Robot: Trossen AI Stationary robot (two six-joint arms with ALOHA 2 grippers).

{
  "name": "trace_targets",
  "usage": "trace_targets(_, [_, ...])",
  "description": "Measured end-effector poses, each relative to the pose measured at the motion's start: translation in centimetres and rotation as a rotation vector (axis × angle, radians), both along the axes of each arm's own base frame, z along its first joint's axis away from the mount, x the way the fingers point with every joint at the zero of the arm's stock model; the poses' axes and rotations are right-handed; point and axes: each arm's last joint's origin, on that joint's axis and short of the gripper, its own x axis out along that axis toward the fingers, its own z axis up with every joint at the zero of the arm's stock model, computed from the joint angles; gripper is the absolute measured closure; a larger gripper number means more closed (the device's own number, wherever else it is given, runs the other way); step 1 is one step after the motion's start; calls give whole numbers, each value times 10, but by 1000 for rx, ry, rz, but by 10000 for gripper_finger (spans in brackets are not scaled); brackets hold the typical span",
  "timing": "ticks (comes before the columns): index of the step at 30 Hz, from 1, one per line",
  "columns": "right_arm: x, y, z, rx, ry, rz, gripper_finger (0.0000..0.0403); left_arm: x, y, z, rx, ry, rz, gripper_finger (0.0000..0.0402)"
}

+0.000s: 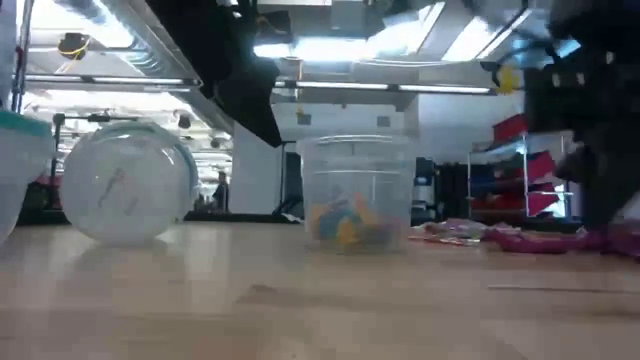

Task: Sort candy
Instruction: Close the top small transparent bin

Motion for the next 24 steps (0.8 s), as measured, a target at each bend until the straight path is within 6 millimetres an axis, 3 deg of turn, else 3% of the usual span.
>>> trace_targets(5, [-15,-6,-2,-108,115,-177,300,0,0,0,-1,-2,0,213])
trace_targets(13, [-2,-12,24,-376,-125,-349,300,0,-2,0,-11,-14,7,213])
trace_targets(18, [20,-15,34,-479,-309,-231,300,0,-2,0,-18,-22,14,213])
trace_targets(24, [50,-55,46,-510,-397,-35,300,2,-2,2,-22,-69,32,213])
